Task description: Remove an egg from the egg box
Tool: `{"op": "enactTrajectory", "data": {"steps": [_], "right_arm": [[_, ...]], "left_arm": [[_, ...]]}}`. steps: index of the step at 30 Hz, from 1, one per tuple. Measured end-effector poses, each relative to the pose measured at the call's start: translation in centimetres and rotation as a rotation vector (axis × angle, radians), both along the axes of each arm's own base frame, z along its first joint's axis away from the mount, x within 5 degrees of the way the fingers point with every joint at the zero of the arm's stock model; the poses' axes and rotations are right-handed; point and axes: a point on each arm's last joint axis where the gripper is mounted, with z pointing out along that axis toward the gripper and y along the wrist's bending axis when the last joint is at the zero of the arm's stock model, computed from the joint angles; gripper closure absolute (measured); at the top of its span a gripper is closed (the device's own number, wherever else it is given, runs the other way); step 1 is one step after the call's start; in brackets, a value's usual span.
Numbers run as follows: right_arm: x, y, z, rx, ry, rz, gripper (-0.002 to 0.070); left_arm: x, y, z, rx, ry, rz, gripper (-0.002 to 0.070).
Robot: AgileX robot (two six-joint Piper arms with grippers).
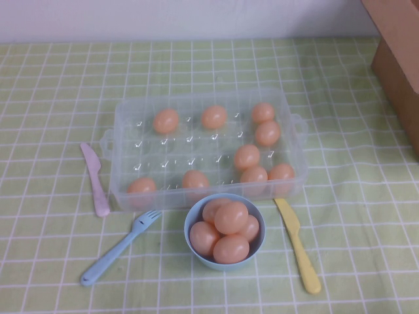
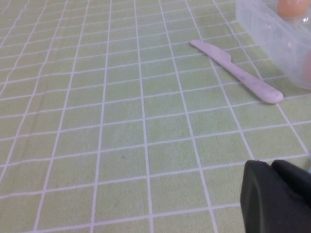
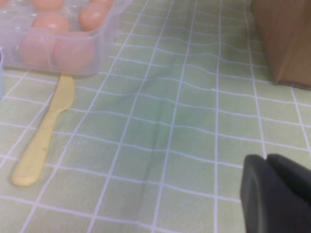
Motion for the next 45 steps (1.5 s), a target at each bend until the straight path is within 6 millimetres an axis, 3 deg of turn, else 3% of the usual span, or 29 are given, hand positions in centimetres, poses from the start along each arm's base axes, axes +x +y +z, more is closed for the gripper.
{"op": "enactTrajectory", "data": {"steps": [13, 16, 19, 22, 37, 41, 45], "right_arm": [[0.0, 0.1, 0.2, 0.032, -0.015, -0.003, 0.0696], [0.1, 0.6, 0.9, 0.361, -0.014, -0.019, 0.0696], [0.1, 1.1, 1.9, 0.811, 0.013, -0.04, 0.0696], [0.2, 0.9, 2.4, 0.992, 0.001, -0.066, 0.0696], [0.3, 0.4, 3.0, 0.969, -0.085, -0.096, 0.0696], [1.1, 0.5, 6.0, 0.891, -0.082, -0.093, 0.0696], [4.1, 1.7, 10.1, 0.644, 0.033, -0.024, 0.0696]], "left_arm": [[0.0, 0.0, 0.0, 0.0, 0.0, 0.0, 0.0678], [0.0, 0.0, 0.0, 0.0, 0.0, 0.0, 0.0678], [0.0, 0.0, 0.0, 0.0, 0.0, 0.0, 0.0678], [0.0, 0.0, 0.0, 0.0, 0.0, 0.0, 0.0678], [0.0, 0.0, 0.0, 0.004, 0.0, 0.0, 0.0678], [0.0, 0.0, 0.0, 0.004, 0.0, 0.0, 0.0678], [0.0, 0.0, 0.0, 0.004, 0.0, 0.0, 0.0678]]}}
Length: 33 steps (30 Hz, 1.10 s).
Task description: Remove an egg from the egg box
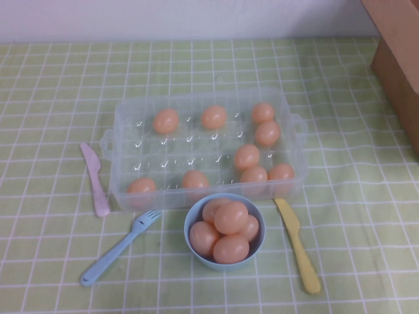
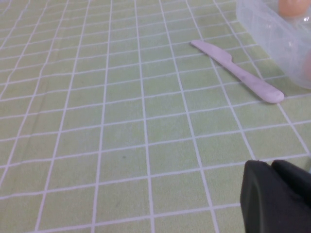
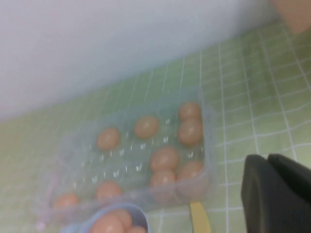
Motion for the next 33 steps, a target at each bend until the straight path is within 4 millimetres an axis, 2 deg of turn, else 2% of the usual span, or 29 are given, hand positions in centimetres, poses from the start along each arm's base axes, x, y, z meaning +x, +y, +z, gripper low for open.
{"op": "enactTrajectory", "data": {"steps": [3, 5, 10, 12, 15, 20, 24, 25, 28, 30, 33], "right_arm": [[3.5, 1.4, 2.7, -0.214, 0.076, 0.156, 0.0696], [5.9, 2.1, 3.5, -0.26, 0.124, 0.217, 0.0696], [12.4, 4.0, 3.8, -0.308, 0.249, 0.389, 0.0696], [14.3, 4.8, 4.0, -0.34, 0.285, 0.486, 0.0696], [18.0, 5.9, 5.1, -0.381, 0.336, 0.629, 0.0696], [24.2, 7.4, 5.5, -0.546, 0.506, 0.7, 0.0696], [27.7, 9.7, 5.4, -0.732, 0.615, 0.706, 0.0696], [28.4, 10.4, 5.7, -0.758, 0.616, 0.703, 0.0696], [30.9, 12.6, 5.0, -0.809, 0.618, 0.705, 0.0696], [31.9, 13.8, 4.4, -0.819, 0.605, 0.712, 0.0696], [32.4, 15.2, 3.4, -0.834, 0.61, 0.736, 0.0696]], "left_arm": [[0.0, 0.0, 0.0, 0.0, 0.0, 0.0, 0.0678], [0.0, 0.0, 0.0, 0.0, 0.0, 0.0, 0.0678], [0.0, 0.0, 0.0, 0.0, 0.0, 0.0, 0.0678], [0.0, 0.0, 0.0, 0.0, 0.0, 0.0, 0.0678], [0.0, 0.0, 0.0, 0.0, 0.0, 0.0, 0.0678], [0.0, 0.0, 0.0, 0.0, 0.0, 0.0, 0.0678], [0.0, 0.0, 0.0, 0.0, 0.0, 0.0, 0.0678], [0.0, 0.0, 0.0, 0.002, 0.0, 0.0, 0.0678], [0.0, 0.0, 0.0, 0.002, 0.0, 0.0, 0.0678], [0.0, 0.0, 0.0, 0.002, 0.0, 0.0, 0.0678], [0.0, 0.0, 0.0, 0.002, 0.0, 0.0, 0.0678]]}}
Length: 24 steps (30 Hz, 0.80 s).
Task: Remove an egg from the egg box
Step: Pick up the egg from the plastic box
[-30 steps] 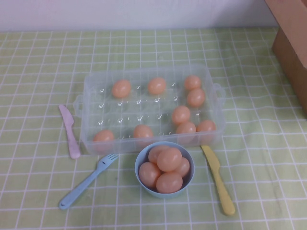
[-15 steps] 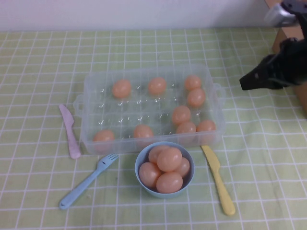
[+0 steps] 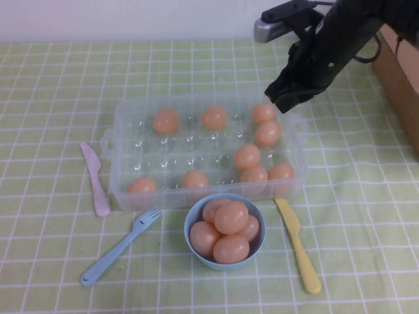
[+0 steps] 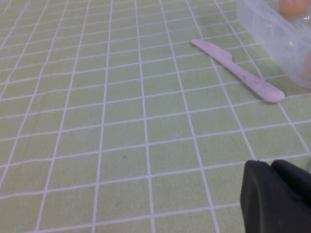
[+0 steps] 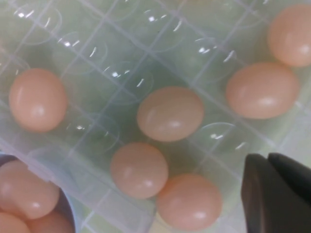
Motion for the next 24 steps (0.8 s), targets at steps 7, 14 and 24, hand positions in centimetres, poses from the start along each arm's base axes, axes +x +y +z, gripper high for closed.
{"op": "enactTrajectory", "data": {"steps": [7, 14, 24], "right_arm": [[-0.3, 2.6, -2.2, -0.044, 0.034, 0.059, 0.0694], [-0.1, 3.6, -3.7, 0.012, 0.095, 0.065, 0.0501], [0.1, 5.1, -6.3, -0.003, 0.145, 0.089, 0.0129]], "left_arm": [[0.0, 0.0, 0.0, 0.0, 0.0, 0.0, 0.0678], [0.0, 0.0, 0.0, 0.0, 0.0, 0.0, 0.0678], [0.0, 0.0, 0.0, 0.0, 0.0, 0.0, 0.0678]]}}
